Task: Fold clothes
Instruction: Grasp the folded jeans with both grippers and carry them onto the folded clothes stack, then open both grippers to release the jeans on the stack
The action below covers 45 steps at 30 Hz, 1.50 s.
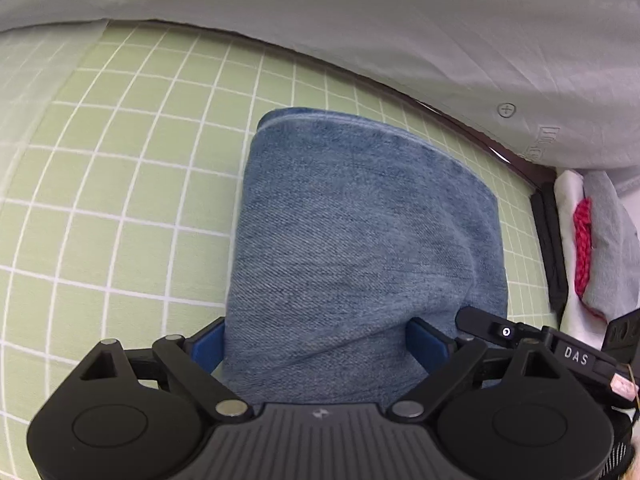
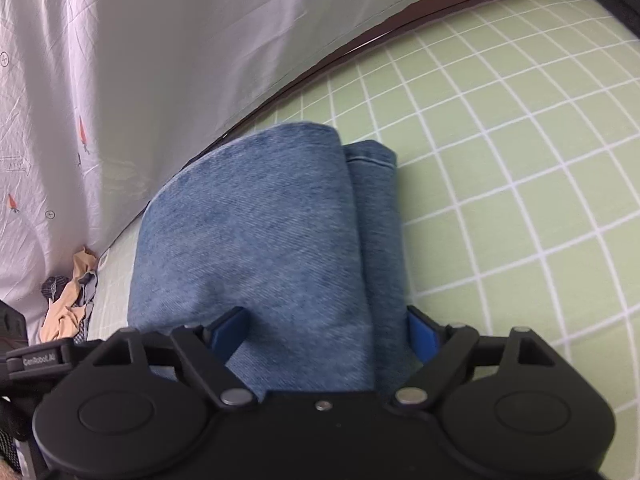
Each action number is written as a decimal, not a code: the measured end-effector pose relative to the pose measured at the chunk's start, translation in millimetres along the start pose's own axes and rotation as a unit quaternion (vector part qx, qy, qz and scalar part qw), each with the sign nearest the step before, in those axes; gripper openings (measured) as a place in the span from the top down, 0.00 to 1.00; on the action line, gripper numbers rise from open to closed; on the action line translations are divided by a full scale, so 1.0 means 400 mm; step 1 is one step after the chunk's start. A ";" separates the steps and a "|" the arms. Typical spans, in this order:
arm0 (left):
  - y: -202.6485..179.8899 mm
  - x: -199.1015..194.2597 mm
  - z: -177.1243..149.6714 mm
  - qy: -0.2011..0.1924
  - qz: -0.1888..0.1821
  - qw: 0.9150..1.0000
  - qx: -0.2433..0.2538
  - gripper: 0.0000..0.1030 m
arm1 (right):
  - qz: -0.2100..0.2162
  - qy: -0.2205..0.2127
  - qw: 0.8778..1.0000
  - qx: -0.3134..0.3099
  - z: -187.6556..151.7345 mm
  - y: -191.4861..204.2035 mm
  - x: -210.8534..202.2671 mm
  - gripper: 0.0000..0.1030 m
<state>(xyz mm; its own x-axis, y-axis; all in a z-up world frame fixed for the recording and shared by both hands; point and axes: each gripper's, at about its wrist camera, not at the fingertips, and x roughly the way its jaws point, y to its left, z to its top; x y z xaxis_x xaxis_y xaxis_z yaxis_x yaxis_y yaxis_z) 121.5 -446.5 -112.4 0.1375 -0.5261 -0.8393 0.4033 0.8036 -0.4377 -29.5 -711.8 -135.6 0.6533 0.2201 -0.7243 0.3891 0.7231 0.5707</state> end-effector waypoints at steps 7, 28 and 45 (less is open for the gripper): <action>-0.075 -0.045 -0.028 -0.021 0.012 0.999 0.034 0.35 | 0.040 -0.039 0.998 0.011 -0.015 -0.007 -0.082 0.84; -1.179 0.192 0.128 -0.079 -0.209 0.953 0.203 0.16 | -0.211 -0.273 0.935 -0.083 0.423 -0.425 -0.894 0.20; -1.091 0.034 -0.038 -0.208 -0.097 0.929 0.290 0.00 | -0.340 -0.342 0.873 -0.075 0.240 -0.345 -0.757 0.00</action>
<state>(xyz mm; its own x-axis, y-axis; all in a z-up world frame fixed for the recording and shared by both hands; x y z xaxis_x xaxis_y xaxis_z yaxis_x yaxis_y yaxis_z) -66.3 -800.0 62.3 0.3000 -0.8040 -0.5135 0.8603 0.4606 -0.2186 -218.5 -941.1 42.1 0.5590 -0.6992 -0.4458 0.7825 0.6226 0.0047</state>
